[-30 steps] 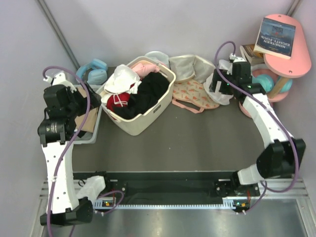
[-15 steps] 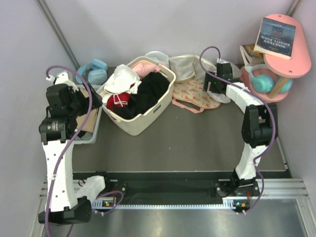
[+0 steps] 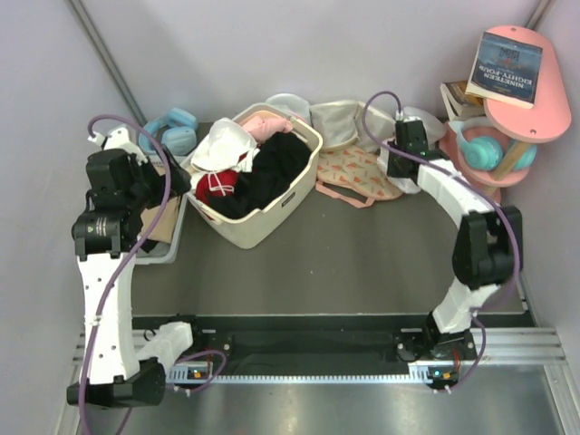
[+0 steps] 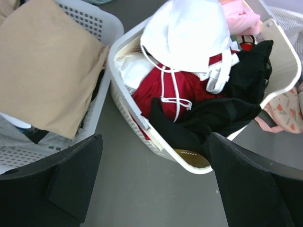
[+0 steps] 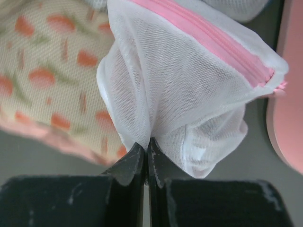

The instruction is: Unzip the laundry bag and remove the bra

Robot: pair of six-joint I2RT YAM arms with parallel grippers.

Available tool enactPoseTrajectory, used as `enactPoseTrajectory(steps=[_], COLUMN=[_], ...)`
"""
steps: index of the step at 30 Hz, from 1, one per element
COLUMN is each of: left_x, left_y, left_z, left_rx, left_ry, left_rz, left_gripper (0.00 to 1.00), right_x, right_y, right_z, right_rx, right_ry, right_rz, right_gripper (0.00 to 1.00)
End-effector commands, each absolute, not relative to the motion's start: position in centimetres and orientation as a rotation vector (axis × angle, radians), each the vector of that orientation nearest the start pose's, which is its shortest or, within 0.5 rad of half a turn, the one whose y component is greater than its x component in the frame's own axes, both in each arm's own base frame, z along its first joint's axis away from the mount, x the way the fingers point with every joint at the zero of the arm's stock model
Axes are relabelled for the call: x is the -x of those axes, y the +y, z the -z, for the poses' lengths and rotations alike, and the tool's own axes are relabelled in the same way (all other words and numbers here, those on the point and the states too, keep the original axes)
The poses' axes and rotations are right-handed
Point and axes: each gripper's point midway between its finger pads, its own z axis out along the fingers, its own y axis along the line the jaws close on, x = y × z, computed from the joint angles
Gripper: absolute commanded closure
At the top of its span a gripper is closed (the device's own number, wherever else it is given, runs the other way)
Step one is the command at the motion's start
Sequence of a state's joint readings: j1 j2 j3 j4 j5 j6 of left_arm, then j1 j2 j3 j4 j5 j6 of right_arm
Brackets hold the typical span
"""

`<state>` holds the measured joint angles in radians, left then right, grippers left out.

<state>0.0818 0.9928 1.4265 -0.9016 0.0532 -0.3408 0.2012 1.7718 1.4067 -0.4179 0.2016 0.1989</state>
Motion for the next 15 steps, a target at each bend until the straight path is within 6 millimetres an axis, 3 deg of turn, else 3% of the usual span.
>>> enactPoseTrajectory(steps=[1, 2, 3, 4, 6, 7, 8, 11, 13, 15], left_x=[-29.3, -29.5, -29.9, -30.0, -30.2, -30.2, -30.2, -29.6, -29.1, -28.3], left_y=[-2.2, -2.9, -3.5, -4.8, -6.5, -7.5, -8.2, -10.6, -12.2, -13.6], left_z=[-36.9, -36.9, -36.9, -36.9, -36.6, -36.4, -36.2, -35.4, -34.5, -33.8], left_rx=[0.301, 0.281, 0.27, 0.239, 0.199, 0.189, 0.177, 0.144, 0.13, 0.119], left_ry=[1.951, 1.957, 1.964, 1.973, 1.989, 1.997, 2.004, 2.033, 2.059, 2.083], left_rz=[0.27, 0.281, 0.287, 0.307, 0.348, 0.356, 0.369, 0.436, 0.481, 0.512], left_gripper=[0.02, 0.02, 0.02, 0.02, 0.02, 0.02, 0.02, 0.02, 0.02, 0.02], right_x=[-39.5, -37.3, -35.7, -33.8, -30.7, -28.8, -27.4, -23.8, -22.0, -21.7], right_y=[10.1, 10.6, 11.4, 13.7, 15.8, 18.4, 19.4, 24.6, 28.4, 30.7], right_z=[-18.7, -16.9, -16.4, -16.9, -15.0, -14.8, -13.4, -11.5, -11.0, -12.9], right_rx=[0.06, 0.085, 0.101, 0.109, 0.133, 0.149, 0.166, 0.252, 0.311, 0.34], right_ry=[2.263, 2.308, 2.328, 2.315, 2.365, 2.369, 2.397, 2.444, 2.47, 2.418], right_rz=[0.028, 0.03, 0.015, -0.063, -0.131, -0.214, -0.235, -0.393, -0.536, -0.63], right_gripper=[1.0, 1.0, 1.0, 1.0, 1.0, 1.0, 1.0, 0.95, 0.62, 0.29])
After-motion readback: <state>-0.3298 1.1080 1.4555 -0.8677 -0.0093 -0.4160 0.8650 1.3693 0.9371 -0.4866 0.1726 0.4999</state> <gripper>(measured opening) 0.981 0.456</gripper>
